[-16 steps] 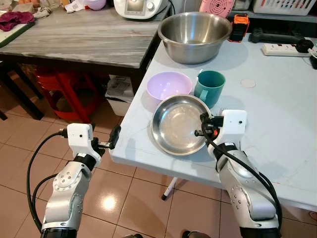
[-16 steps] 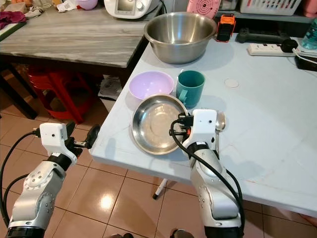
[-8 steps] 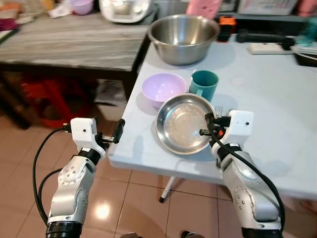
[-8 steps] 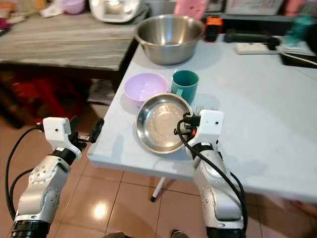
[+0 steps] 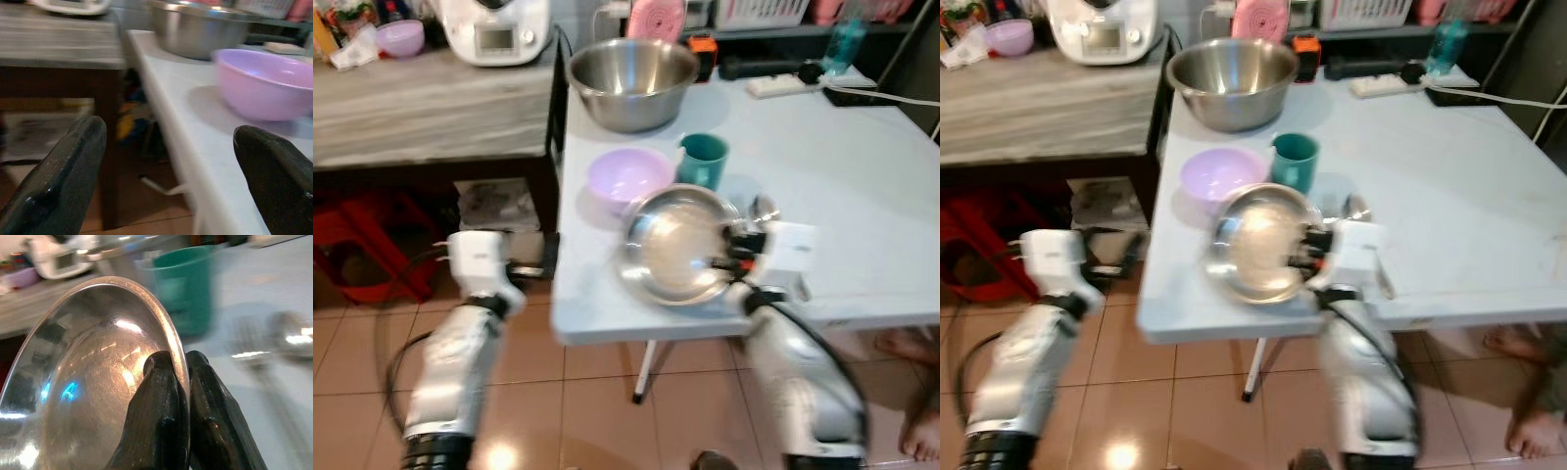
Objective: Setting the table
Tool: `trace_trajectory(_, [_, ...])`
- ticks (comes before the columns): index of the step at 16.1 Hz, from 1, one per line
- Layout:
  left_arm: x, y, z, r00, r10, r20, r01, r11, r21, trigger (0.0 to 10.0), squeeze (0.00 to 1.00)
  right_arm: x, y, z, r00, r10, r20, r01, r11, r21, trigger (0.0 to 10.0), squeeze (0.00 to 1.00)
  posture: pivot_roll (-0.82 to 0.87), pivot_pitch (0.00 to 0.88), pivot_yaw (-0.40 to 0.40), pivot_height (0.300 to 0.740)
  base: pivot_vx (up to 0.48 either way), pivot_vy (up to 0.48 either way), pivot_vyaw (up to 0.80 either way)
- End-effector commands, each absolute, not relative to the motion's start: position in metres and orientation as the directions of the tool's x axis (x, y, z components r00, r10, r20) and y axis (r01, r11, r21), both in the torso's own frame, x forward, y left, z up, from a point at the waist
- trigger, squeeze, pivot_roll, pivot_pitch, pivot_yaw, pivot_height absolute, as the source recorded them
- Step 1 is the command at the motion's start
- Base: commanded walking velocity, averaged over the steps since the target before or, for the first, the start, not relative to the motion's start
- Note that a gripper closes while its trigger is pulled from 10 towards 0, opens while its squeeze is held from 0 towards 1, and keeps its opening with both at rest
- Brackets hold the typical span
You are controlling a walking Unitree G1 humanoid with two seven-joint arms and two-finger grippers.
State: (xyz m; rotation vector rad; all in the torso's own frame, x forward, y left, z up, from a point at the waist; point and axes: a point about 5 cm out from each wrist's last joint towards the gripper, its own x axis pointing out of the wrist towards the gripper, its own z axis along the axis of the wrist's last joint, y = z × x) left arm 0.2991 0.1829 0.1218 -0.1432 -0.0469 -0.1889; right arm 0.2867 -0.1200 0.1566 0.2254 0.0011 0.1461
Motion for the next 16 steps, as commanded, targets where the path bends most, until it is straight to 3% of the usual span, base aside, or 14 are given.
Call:
trace_trajectory(1, [0.2995,0.179,0.1231,0.98,-0.188,0.072,0.196,0.972,-0.13,10.0,0.0,0.2874,-0.1235,0.1627,0.99,0.137,0.044,-0.143,0.966,0.215,10.0,0.0,-0.13,0.109,0.085,0.74,0.0,0.428,0.0])
trace_trajectory(16, [0.3064,0.1746,0.1236,0.981,-0.178,0.083,0.187,0.975,-0.123,10.0,0.0,0.2902,-0.1221,0.1685,0.986,0.142,0.089,-0.157,0.966,0.204,10.0,0.0,-0.13,0.089,0.088,0.74,0.0,0.471,0.03])
